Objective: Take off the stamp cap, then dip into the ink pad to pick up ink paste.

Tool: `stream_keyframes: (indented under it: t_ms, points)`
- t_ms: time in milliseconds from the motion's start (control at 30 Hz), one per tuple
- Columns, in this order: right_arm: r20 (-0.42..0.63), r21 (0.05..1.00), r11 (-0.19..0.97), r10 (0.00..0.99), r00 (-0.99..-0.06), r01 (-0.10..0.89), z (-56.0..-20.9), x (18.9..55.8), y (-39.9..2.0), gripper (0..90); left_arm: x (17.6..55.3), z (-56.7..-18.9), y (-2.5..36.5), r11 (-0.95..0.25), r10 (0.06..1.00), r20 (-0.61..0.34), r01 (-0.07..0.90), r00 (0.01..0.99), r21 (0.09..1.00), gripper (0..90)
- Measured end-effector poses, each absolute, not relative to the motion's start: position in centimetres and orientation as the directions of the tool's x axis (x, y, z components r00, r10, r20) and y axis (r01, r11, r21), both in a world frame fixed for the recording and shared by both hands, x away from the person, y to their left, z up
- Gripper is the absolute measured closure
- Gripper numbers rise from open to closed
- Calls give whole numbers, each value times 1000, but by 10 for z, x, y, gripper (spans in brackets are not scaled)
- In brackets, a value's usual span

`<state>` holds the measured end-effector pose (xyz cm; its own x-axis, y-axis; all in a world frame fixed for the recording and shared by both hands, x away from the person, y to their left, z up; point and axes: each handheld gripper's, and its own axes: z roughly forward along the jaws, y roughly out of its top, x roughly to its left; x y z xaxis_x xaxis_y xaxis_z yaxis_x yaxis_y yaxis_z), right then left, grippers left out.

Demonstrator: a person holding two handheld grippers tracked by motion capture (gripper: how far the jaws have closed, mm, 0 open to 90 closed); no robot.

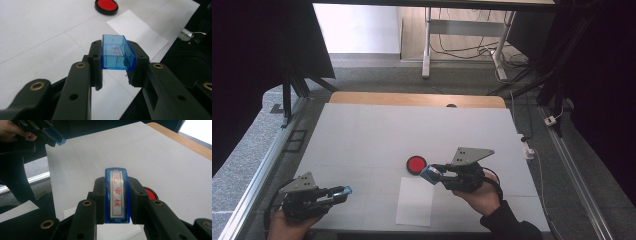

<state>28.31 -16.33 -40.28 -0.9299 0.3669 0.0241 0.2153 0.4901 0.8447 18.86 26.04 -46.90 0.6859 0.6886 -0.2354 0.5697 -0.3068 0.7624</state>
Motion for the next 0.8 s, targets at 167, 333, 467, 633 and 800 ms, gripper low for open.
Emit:
stream_keyframes:
  t_ms: [167,333,467,633,800]
  points:
    - [25,842,494,369,-929,218,-404,284,-163,717,186,-472,261,-320,697,-233,585,678,745,681]
    - [28,838,497,371,-928,224,-405,284,-163,717,187,-474,261,-329,703,-230,593,673,735,681]
    - [44,837,492,375,-926,240,-405,286,-163,717,188,-477,262,-322,711,-247,617,658,718,682]
    - [57,828,496,388,-920,261,-406,289,-163,717,185,-476,261,-332,709,-235,608,665,721,682]
    - [39,831,498,393,-919,249,-406,290,-163,717,183,-476,263,-320,710,-243,610,661,725,682]
